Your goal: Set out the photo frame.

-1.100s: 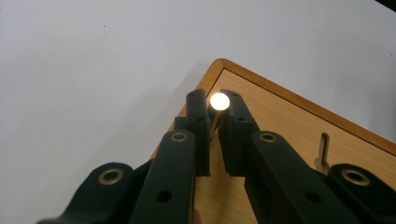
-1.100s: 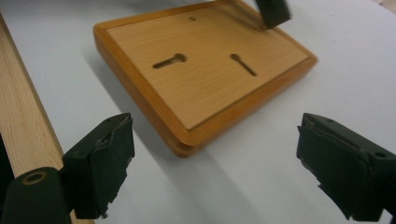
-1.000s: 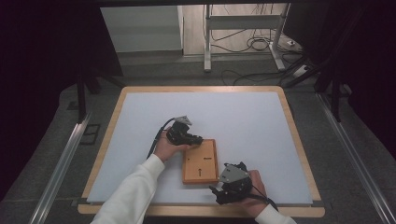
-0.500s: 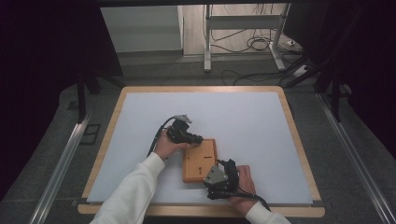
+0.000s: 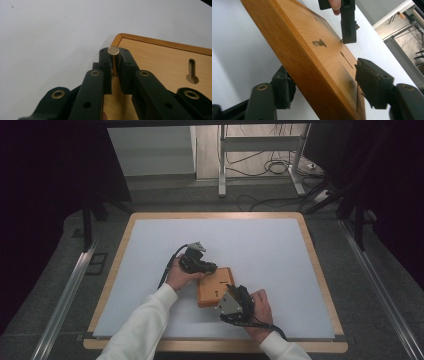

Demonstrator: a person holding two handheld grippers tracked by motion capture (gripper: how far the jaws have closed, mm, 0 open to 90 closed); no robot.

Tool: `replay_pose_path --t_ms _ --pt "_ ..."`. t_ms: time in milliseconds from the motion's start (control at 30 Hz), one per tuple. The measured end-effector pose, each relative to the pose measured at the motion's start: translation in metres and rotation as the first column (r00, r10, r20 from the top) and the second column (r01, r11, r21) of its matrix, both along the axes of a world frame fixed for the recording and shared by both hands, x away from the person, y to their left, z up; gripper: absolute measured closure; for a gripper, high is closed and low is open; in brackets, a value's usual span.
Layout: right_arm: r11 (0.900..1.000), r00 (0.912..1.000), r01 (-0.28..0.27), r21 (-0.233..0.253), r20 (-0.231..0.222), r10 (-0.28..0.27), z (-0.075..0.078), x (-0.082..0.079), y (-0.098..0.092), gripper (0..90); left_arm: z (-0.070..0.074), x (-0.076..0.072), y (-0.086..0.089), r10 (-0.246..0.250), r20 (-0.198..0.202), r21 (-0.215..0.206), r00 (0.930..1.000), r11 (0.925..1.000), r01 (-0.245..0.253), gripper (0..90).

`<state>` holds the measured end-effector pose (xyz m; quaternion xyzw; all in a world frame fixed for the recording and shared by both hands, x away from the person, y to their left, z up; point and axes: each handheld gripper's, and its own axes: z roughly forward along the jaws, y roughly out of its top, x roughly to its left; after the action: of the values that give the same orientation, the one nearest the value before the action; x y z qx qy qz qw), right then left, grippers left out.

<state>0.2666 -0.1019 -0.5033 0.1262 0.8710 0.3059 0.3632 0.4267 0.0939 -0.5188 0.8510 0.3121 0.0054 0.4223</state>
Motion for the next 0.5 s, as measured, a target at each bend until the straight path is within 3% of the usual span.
replay_pose_path --t_ms 200,367,500 --pt "1.000 0.9996 -0.015 -0.014 0.025 0.016 0.006 0.002 0.001 43.1 0.001 0.001 0.002 0.010 -0.001 -0.017 1.0000 0.9998 -0.010 78.2" --pt "1.000 0.9997 -0.019 -0.006 0.017 0.019 0.010 0.005 0.000 44.8 0.011 -0.003 0.021 0.090 0.033 -0.028 0.9954 0.9956 -0.089 59.5" --pt "1.000 0.9997 -0.018 -0.003 0.014 0.018 0.012 0.007 -0.001 46.0 0.018 -0.017 0.041 0.135 0.093 0.008 0.9864 0.9906 -0.137 47.4"
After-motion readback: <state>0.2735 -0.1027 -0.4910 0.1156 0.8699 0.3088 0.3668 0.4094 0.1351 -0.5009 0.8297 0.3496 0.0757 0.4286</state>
